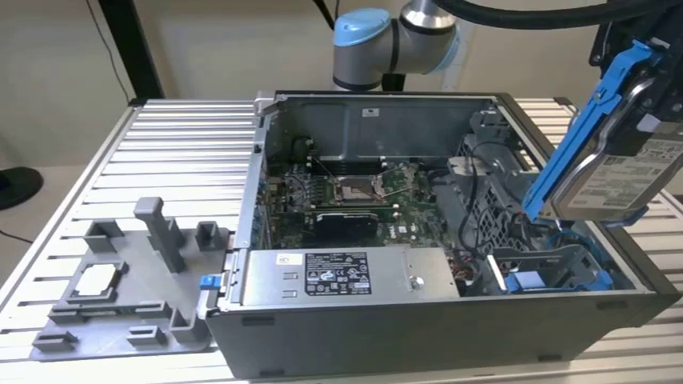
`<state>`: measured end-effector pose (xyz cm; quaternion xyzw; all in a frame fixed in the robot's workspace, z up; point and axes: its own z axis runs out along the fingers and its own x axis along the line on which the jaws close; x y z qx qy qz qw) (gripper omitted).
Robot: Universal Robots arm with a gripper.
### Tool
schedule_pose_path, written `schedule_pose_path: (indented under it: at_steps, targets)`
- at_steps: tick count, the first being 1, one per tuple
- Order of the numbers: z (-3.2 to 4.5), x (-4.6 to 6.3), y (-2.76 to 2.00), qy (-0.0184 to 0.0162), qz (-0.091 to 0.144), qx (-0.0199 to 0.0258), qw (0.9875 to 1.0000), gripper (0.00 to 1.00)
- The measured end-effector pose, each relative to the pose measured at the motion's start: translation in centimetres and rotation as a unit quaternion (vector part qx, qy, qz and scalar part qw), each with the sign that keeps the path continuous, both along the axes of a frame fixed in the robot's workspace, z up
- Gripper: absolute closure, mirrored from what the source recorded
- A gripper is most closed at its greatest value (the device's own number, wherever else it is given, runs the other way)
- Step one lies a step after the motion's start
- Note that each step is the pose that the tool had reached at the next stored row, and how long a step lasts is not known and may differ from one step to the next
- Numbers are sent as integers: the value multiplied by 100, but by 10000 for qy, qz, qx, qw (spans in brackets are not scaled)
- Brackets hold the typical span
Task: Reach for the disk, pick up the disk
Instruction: 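Pick up the disk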
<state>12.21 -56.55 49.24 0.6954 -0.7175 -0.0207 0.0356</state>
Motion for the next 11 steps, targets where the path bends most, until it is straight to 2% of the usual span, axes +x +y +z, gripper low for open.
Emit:
schedule_pose_path:
  at_steps: [4, 11]
  targets:
    - [-9, 0, -6, -30, 3, 0, 10000, 100]
    - [-10, -1, -16, -34, 7, 0, 10000, 100]
